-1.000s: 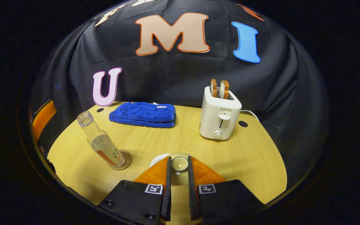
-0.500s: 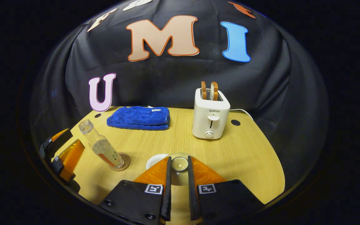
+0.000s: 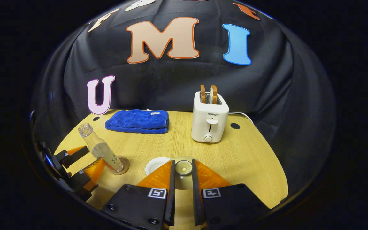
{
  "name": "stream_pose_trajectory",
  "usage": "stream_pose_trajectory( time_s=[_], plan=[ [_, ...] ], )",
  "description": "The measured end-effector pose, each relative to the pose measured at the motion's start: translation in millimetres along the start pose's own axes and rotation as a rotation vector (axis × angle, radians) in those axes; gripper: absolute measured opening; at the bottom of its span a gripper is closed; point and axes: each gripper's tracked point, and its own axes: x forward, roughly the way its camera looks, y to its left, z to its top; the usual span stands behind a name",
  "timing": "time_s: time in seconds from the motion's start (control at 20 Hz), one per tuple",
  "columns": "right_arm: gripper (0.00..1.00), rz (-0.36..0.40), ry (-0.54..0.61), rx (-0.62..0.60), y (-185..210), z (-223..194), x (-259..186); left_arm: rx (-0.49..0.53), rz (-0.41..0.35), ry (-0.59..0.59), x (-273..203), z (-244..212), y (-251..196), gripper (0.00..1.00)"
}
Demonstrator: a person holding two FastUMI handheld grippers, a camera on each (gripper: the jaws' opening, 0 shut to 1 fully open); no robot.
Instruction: Open the teacup lid with one hand, grasp the water bottle and pour water into the teacup with the other hand; after pouring, place the water bottle on the coaster and then close the teacup lid.
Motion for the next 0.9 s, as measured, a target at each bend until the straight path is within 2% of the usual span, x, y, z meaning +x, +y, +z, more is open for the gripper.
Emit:
stream_pose_trajectory(
  time_s=[0.45,0.7,0.9],
  plan=[
    [0.27,-0.057,-0.001,0.018,-20.8,1.8,-8.3,0.010,-0.047,0.056,20.1,-19.0,-14.0,0.96],
    [0.27,-0.063,-0.004,0.022,-24.4,2.6,-13.2,0.044,-0.031,0.066,26.2,-21.6,-8.5,0.87],
    [0.27,-0.059,-0.009,0.022,-23.5,4.1,-15.7,0.072,-0.029,0.068,31.2,-20.4,-6.6,0.75]
  ],
)
